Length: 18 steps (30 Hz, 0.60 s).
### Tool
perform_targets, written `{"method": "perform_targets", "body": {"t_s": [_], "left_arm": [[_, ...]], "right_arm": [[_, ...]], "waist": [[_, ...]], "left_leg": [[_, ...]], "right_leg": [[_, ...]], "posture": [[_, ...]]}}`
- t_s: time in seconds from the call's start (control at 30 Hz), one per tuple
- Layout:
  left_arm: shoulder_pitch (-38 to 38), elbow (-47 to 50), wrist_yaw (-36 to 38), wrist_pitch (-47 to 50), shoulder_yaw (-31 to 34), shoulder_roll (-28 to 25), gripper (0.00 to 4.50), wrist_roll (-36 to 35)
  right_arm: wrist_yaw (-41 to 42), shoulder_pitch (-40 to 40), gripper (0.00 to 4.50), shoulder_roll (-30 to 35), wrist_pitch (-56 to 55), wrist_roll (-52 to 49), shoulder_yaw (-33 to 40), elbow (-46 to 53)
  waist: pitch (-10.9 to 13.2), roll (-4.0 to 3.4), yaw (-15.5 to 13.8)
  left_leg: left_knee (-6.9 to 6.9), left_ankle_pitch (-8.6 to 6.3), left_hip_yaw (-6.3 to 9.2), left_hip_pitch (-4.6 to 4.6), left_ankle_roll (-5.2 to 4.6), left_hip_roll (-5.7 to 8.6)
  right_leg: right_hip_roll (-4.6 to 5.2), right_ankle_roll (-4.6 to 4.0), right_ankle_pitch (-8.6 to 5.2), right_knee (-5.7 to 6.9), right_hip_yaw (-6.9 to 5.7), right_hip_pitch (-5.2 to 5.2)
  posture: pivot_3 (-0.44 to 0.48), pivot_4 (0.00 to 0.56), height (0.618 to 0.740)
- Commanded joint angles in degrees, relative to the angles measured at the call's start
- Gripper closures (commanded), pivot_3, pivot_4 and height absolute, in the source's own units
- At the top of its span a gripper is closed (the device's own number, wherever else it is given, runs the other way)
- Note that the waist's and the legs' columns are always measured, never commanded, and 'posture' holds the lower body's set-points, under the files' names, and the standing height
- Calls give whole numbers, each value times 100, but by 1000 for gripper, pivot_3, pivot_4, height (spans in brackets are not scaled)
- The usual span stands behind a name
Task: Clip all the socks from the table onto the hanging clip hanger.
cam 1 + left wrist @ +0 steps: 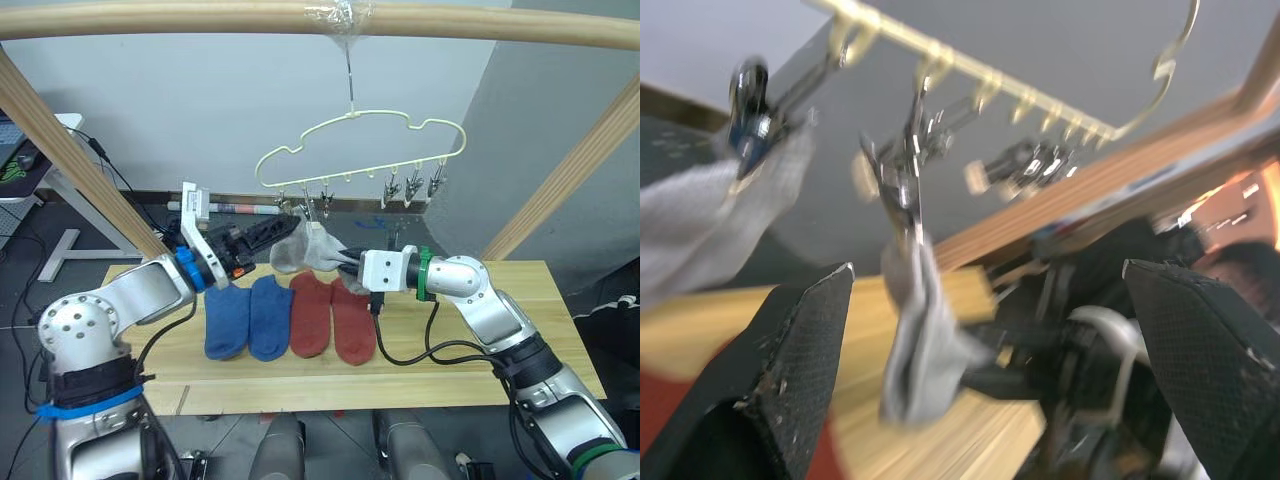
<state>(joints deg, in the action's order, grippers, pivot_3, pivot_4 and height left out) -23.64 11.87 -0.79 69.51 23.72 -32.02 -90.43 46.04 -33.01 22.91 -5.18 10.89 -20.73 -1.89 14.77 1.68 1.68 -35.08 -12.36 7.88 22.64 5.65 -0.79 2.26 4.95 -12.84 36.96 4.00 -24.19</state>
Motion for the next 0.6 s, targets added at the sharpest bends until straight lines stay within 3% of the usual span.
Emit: {"method": "perform_targets", "body": {"t_s": [0.03, 0.17, 0.27, 0.43, 0.53, 0.6], "left_arm": [[233, 439, -65, -213, -94, -127, 0, -151], [354, 722, 73, -527, -286, -215, 0, 458], [446, 875, 250, -673, -484, -273, 0, 845], [573, 1447, 1031, -1665, -1496, -382, 0, 2806], [518, 1310, 1297, -2875, -2227, -102, 0, 4319], [461, 1171, 1555, -3778, -2745, 46, 390, 5328]], "right_arm": [[9, 101, 2369, -144, 317, -383, 196, 139], [46, 328, 871, -242, 857, -726, 307, 264], [100, 461, 17, -159, 997, -797, 315, 333], [-128, 755, 17, -149, 1967, -1333, 871, 743], [-361, 929, 17, -274, 2700, -1851, 1371, 1130], [-558, 1013, 0, -384, 3176, -2206, 1679, 1469]], "waist": [[0, 0, -18], [0, 0, -59], [0, -1, -64], [0, -1, -82], [0, -1, -130], [0, -1, -146]], "left_leg": [[2, 0, 0, 0, 0, 0], [2, 0, 3, 1, 0, 0], [2, 0, 0, 1, 0, 1], [4, 0, -1, 8, 0, 1], [3, 0, -4, 8, 0, 1], [4, 0, -3, 9, -1, 0]], "right_leg": [[0, -4, 0, 0, 0, 0], [1, -5, -3, 0, -4, 0], [0, -8, -8, 0, -2, -1], [0, -10, -10, -4, -3, -6], [0, -20, -16, -4, -1, -7], [-1, -31, -21, -5, -1, -8]], "posture": [[96, 225, 740], [98, 225, 740], [98, 225, 740], [93, 228, 740], [88, 230, 740], [81, 231, 740]]}}
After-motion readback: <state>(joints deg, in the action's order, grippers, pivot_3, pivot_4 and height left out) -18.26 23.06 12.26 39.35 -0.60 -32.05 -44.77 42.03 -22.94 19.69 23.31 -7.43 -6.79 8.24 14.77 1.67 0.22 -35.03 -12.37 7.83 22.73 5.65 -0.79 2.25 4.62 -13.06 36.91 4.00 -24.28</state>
